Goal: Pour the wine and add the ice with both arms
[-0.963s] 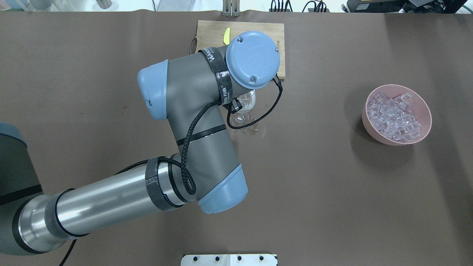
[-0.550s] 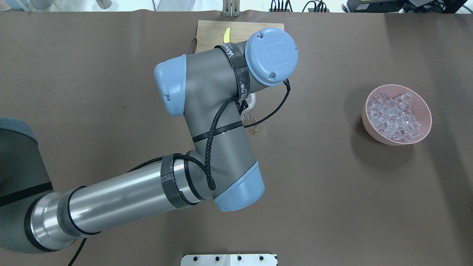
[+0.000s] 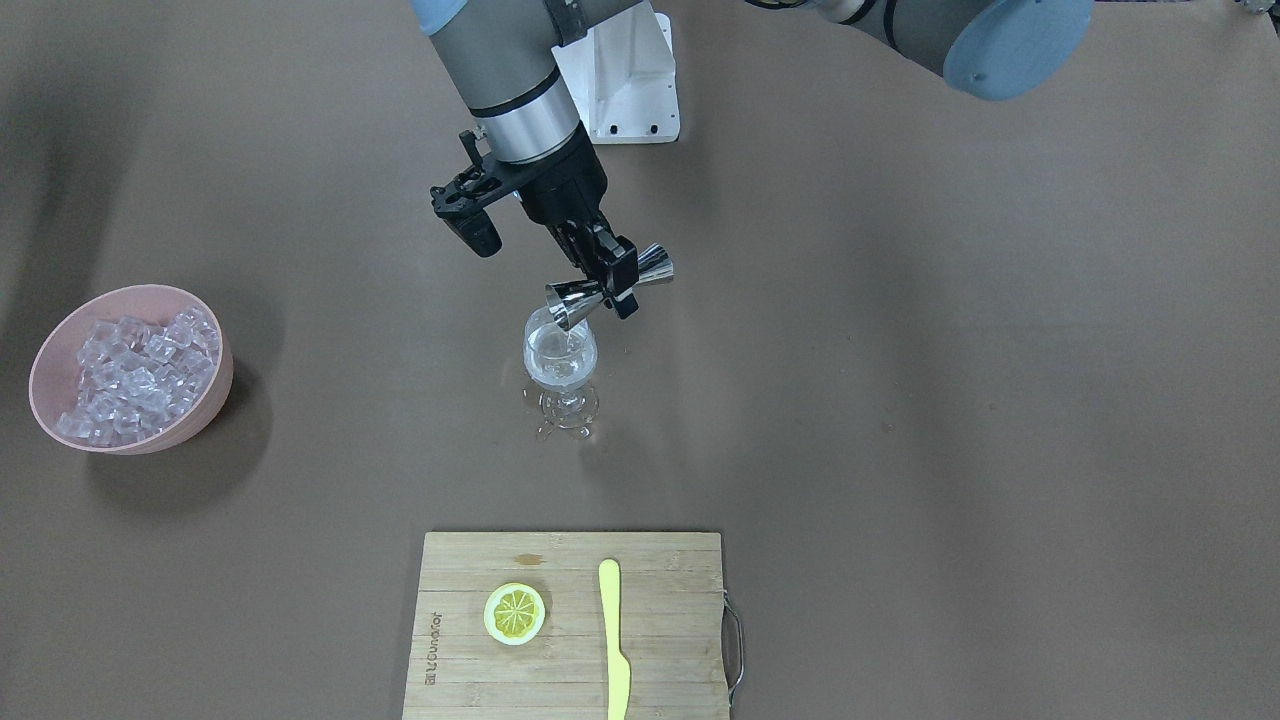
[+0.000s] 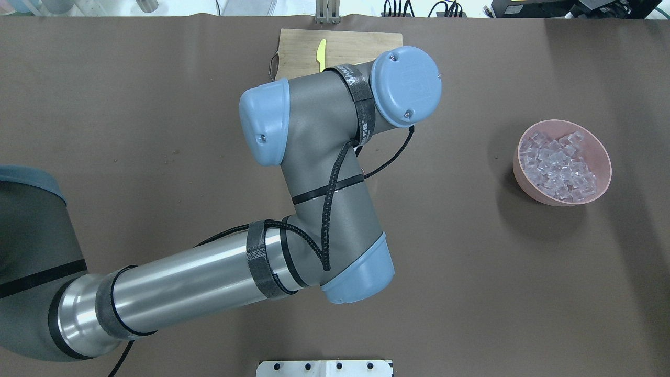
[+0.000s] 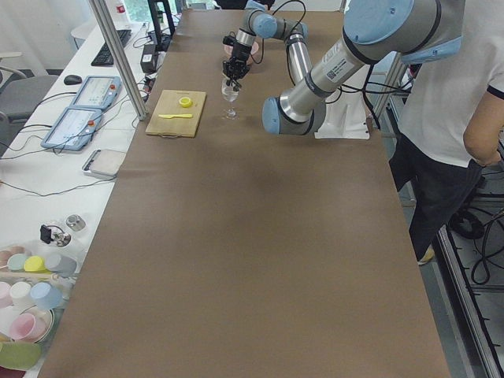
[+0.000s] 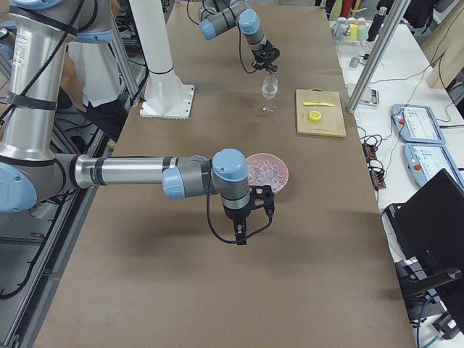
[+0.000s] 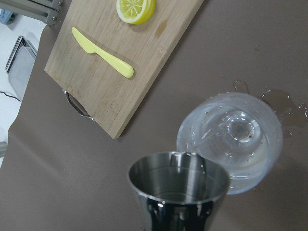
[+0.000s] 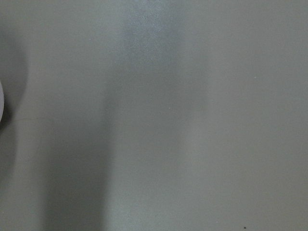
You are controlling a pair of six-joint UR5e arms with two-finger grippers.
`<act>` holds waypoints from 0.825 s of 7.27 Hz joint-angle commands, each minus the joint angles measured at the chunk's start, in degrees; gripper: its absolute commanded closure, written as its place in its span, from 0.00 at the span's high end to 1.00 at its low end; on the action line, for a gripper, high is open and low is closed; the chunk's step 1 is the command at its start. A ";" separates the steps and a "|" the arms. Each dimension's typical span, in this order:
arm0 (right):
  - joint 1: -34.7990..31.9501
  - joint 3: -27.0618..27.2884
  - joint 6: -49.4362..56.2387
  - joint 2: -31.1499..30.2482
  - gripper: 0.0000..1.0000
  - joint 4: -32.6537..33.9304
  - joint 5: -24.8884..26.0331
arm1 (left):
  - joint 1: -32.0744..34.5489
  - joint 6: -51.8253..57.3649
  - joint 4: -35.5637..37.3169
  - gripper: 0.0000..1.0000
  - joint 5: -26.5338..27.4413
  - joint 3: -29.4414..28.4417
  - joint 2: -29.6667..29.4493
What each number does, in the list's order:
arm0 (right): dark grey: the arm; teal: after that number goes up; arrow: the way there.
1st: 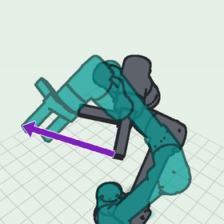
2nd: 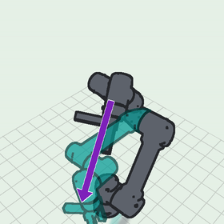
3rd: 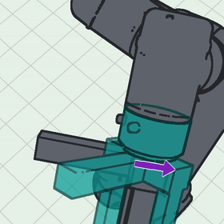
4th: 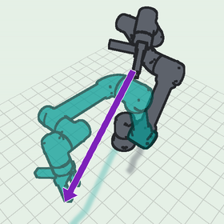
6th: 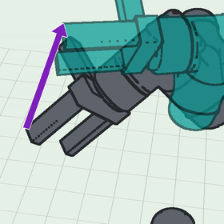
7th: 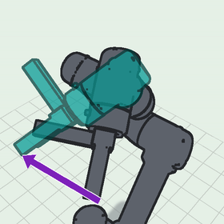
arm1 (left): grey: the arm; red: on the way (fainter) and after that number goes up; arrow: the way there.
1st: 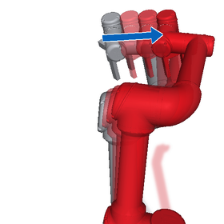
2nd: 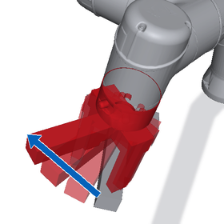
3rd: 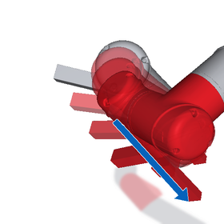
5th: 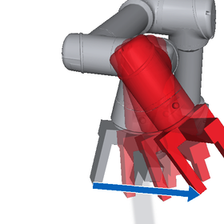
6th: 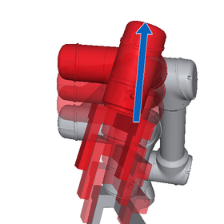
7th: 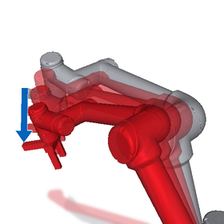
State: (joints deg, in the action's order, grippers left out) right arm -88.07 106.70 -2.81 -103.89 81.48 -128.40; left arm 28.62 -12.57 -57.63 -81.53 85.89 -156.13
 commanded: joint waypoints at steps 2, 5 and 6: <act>0.00 0.00 0.00 0.00 1.00 0.00 0.00 | -0.76 0.00 0.77 0.00 0.32 -0.11 -0.05; 0.00 0.00 0.00 0.00 1.00 0.00 0.00 | -0.76 -0.09 -0.80 0.00 0.05 0.94 0.47; 0.00 -0.09 0.00 0.00 1.00 0.00 0.08 | -0.76 -0.09 -3.51 0.00 -0.12 1.99 1.61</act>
State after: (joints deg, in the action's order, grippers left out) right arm -88.07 106.67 -2.81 -103.89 81.47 -128.39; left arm 27.87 -12.65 -58.86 -81.48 86.91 -155.46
